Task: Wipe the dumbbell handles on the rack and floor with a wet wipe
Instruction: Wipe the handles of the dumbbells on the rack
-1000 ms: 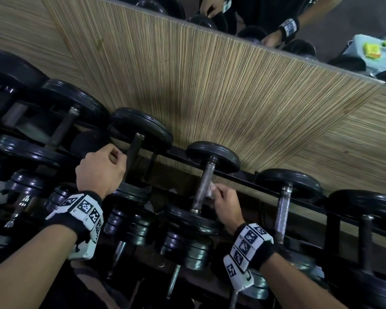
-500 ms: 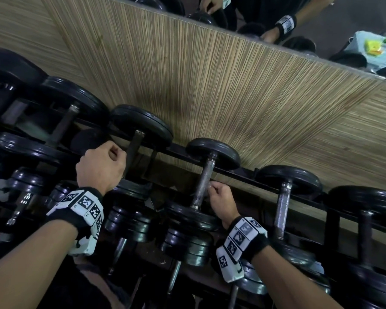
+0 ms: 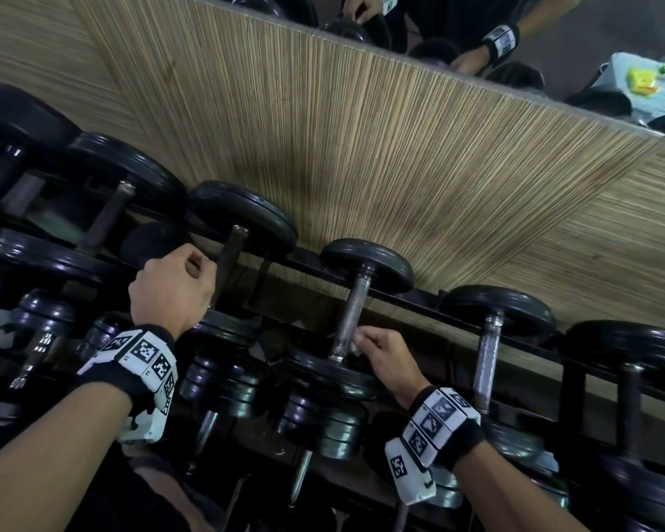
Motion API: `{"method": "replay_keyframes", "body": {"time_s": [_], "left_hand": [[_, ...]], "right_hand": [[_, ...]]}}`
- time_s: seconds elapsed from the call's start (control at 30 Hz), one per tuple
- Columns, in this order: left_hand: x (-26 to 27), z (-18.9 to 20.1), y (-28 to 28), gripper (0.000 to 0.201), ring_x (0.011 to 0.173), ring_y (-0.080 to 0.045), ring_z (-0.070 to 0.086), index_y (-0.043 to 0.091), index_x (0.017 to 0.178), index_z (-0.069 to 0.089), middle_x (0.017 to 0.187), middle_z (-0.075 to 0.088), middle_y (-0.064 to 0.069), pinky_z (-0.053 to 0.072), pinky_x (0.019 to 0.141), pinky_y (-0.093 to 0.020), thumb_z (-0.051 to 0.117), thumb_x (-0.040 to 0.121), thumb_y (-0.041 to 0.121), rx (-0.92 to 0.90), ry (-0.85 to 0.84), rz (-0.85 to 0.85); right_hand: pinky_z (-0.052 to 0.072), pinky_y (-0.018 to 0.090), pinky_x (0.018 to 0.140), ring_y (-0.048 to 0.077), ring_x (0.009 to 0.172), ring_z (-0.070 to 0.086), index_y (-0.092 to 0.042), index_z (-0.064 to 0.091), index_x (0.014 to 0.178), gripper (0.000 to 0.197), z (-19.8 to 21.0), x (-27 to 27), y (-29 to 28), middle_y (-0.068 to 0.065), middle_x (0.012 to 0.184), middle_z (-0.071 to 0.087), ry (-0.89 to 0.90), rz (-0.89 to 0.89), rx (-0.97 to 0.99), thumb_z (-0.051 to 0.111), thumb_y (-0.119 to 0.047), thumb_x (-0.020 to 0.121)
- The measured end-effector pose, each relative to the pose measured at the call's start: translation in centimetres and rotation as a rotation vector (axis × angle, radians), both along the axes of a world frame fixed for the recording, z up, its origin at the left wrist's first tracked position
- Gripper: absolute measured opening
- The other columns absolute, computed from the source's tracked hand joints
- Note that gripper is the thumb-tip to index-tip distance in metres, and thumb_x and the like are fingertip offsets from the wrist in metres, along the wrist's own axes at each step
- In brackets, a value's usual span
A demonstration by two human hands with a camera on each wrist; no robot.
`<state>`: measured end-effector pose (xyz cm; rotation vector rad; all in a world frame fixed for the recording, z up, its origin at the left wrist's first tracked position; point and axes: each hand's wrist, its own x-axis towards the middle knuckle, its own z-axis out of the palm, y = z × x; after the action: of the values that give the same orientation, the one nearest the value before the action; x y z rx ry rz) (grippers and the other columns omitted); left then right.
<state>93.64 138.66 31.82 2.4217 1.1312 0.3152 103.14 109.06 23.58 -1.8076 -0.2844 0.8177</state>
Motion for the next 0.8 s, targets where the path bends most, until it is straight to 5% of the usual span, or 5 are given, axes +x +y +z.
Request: {"method": "replay_keyframes", "body": {"time_s": [0.13, 0.37, 0.53, 0.63, 0.8], "left_hand": [[0.1, -0.3, 0.2, 0.015, 0.072, -0.031, 0.056, 0.025, 0.081, 0.062, 0.073, 0.069, 0.003, 0.045, 0.072, -0.039, 0.054, 0.087, 0.036, 0.008, 0.0, 0.014], [0.1, -0.2, 0.1, 0.014, 0.072, -0.029, 0.056, 0.025, 0.081, 0.062, 0.073, 0.069, 0.004, 0.045, 0.071, -0.038, 0.056, 0.088, 0.035, -0.004, -0.007, 0.014], [-0.1, -0.4, 0.1, 0.013, 0.072, -0.029, 0.058, 0.026, 0.08, 0.061, 0.071, 0.069, 0.006, 0.046, 0.07, -0.038, 0.055, 0.088, 0.035, -0.01, -0.02, 0.016], [0.0, -0.3, 0.1, 0.013, 0.072, -0.028, 0.055, 0.025, 0.08, 0.061, 0.072, 0.069, 0.005, 0.043, 0.07, -0.038, 0.056, 0.088, 0.034, -0.001, -0.025, 0.025], [0.0, -0.4, 0.1, 0.013, 0.072, -0.029, 0.057, 0.025, 0.079, 0.061, 0.072, 0.068, 0.005, 0.045, 0.071, -0.039, 0.055, 0.088, 0.034, -0.005, -0.031, 0.026]], "right_hand": [[0.047, 0.022, 0.079, 0.006, 0.078, 0.061, -0.011, 0.073, 0.083, 0.03, 0.2, -0.1, -0.5, -0.006, 0.079, 0.069, 0.087, 0.007, 0.029, 0.051, -0.011, 0.104], [0.046, 0.023, 0.08, 0.01, 0.08, 0.06, 0.012, 0.065, 0.093, 0.029, -0.1, 0.3, -1.0, 0.003, 0.084, 0.066, 0.125, 0.103, 0.01, 0.051, -0.011, 0.104], [0.05, 0.025, 0.076, 0.015, 0.085, 0.063, 0.004, 0.07, 0.097, 0.028, -0.4, 1.3, -1.3, 0.004, 0.089, 0.07, 0.173, 0.042, 0.01, 0.053, -0.018, 0.104], [0.052, 0.043, 0.088, 0.025, 0.09, 0.063, 0.002, 0.07, 0.094, 0.025, -0.3, 3.7, 0.8, 0.009, 0.094, 0.071, 0.109, -0.143, 0.039, 0.052, -0.011, 0.104], [0.051, 0.035, 0.094, 0.011, 0.091, 0.067, -0.013, 0.074, 0.093, 0.029, 0.8, 4.8, 2.1, -0.006, 0.091, 0.074, -0.012, -0.167, 0.01, 0.047, -0.011, 0.106]]}}
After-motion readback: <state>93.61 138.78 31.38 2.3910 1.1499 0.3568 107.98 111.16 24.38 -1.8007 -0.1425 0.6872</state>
